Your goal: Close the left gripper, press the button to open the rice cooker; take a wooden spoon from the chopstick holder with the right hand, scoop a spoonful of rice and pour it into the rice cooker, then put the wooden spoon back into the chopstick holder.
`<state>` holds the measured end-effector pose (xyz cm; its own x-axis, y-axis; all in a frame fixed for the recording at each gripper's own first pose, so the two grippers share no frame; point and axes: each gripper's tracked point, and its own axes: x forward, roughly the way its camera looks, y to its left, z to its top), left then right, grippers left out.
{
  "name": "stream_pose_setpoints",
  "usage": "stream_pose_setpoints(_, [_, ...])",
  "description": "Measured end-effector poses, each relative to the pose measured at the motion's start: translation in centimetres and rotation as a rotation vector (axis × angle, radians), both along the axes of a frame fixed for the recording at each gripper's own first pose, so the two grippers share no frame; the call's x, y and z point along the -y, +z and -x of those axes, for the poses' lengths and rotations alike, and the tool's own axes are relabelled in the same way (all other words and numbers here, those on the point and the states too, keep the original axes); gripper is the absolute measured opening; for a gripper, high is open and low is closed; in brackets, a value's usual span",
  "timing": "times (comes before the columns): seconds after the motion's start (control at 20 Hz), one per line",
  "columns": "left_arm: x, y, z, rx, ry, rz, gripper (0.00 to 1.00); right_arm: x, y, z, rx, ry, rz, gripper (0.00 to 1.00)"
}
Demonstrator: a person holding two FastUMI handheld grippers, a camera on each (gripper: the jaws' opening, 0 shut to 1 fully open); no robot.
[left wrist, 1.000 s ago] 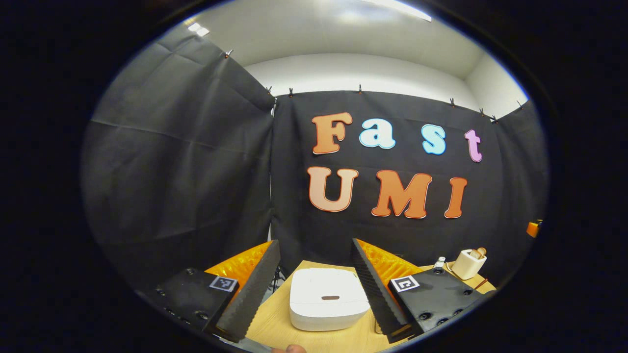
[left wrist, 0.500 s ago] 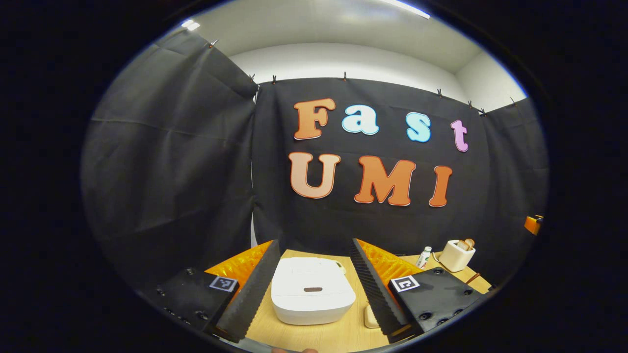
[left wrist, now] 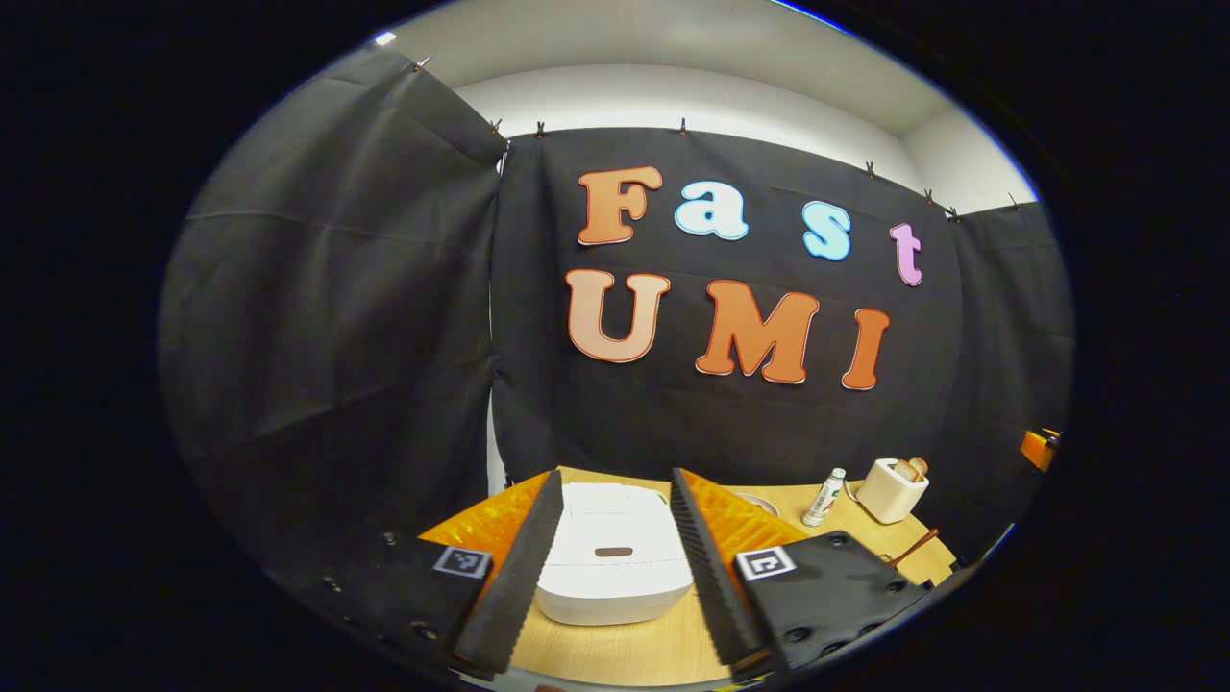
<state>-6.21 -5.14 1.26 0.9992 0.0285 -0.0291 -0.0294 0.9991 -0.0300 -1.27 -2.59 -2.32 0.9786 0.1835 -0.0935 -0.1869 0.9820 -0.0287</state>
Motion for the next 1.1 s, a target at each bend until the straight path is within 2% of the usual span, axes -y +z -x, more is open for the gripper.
stream_pose_setpoints(0.2, [0.6, -0.2, -0.3, -0.010, -0.004, -0.025, 0.36, 0.1, -0.4, -0.3, -0.009, 0.001, 0.007, 0.95])
stream_pose_setpoints(0.3, [1.1, 0.2, -0.6, -0.009, -0.032, -0.002, 0.11, 0.2, -0.4, -0.3, -0.010, 0.002, 0.003, 0.95])
stream_pose_setpoints(0.35, [1.3, 0.3, -0.7, -0.016, -0.049, 0.003, 0.05, 0.3, -0.4, -0.3, -0.010, 0.001, 0.002, 0.95])
stream_pose_setpoints(0.4, [1.1, -0.2, -1.3, -0.026, -0.041, -0.006, 0.05, 0.3, -0.4, -0.5, -0.011, -0.001, 0.001, 0.95])
stream_pose_setpoints(0.45, [1.2, 0.4, 0.3, -0.044, -0.052, -0.019, 0.05, 0.4, -0.4, -0.6, -0.013, -0.003, 0.000, 0.95])
stream_pose_setpoints(0.6, [1.6, -1.4, -1.9, -0.105, -0.098, -0.035, 0.05, 0.3, -0.8, -0.7, -0.022, -0.001, -0.006, 0.95])
stream_pose_setpoints(0.7, [2.3, -2.1, -3.1, -0.152, -0.166, -0.009, 0.04, 0.3, -1.1, -0.8, -0.027, 0.002, -0.007, 0.95])
stream_pose_setpoints(0.95, [2.6, -6.6, -6.9, -0.327, -0.241, 0.016, 0.04, -0.1, -2.0, -0.7, -0.050, 0.017, -0.013, 0.95])
stream_pose_setpoints(1.1, [2.7, -10.3, -10.0, -0.432, -0.245, 0.033, 0.05, -0.4, -2.7, -0.8, -0.067, 0.022, -0.021, 0.95])
